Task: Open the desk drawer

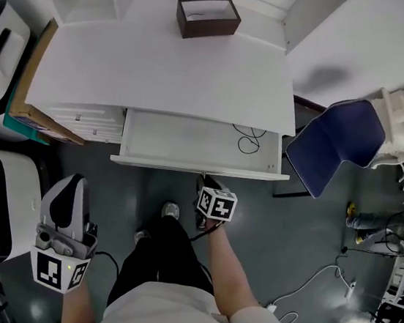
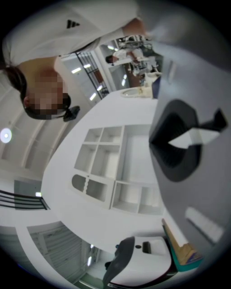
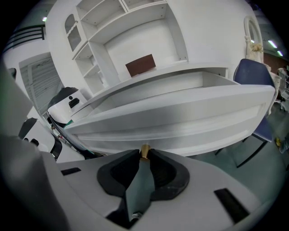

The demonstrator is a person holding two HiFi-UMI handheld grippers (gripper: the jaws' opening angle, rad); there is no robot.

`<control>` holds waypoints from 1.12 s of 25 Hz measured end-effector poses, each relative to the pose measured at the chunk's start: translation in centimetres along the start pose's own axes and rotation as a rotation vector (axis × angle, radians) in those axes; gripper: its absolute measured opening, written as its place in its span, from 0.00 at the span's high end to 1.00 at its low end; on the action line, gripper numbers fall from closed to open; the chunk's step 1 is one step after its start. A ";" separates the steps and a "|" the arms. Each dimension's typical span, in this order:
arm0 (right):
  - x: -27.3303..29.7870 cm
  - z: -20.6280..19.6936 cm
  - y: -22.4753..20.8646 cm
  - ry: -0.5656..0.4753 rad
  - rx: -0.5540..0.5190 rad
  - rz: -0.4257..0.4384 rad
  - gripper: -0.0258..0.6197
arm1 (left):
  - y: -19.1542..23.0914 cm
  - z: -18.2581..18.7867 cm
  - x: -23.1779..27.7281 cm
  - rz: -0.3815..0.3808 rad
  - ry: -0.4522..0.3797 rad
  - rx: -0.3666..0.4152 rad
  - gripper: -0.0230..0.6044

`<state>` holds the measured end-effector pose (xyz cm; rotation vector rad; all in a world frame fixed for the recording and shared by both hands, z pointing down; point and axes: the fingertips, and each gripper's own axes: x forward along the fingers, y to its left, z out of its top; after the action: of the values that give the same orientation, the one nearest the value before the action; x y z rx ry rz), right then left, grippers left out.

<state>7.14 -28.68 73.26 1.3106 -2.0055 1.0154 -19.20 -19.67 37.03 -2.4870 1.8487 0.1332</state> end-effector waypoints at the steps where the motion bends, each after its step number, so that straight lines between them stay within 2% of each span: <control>1: -0.2 -0.3 0.0 0.001 -0.001 -0.002 0.84 | -0.1 0.1 -0.2 -0.005 -0.001 0.002 0.95; 17: -3.0 -4.4 0.5 -0.008 0.009 -0.017 0.85 | -2.0 1.2 -3.1 -0.053 -0.016 0.016 0.95; 28: -3.2 -4.3 0.3 -0.024 -0.009 -0.038 0.84 | -2.7 1.6 -5.2 -0.058 -0.011 0.037 0.95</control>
<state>8.27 -23.40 73.23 1.3575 -1.9931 0.9762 -18.15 -13.82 35.83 -2.5068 1.7571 0.1097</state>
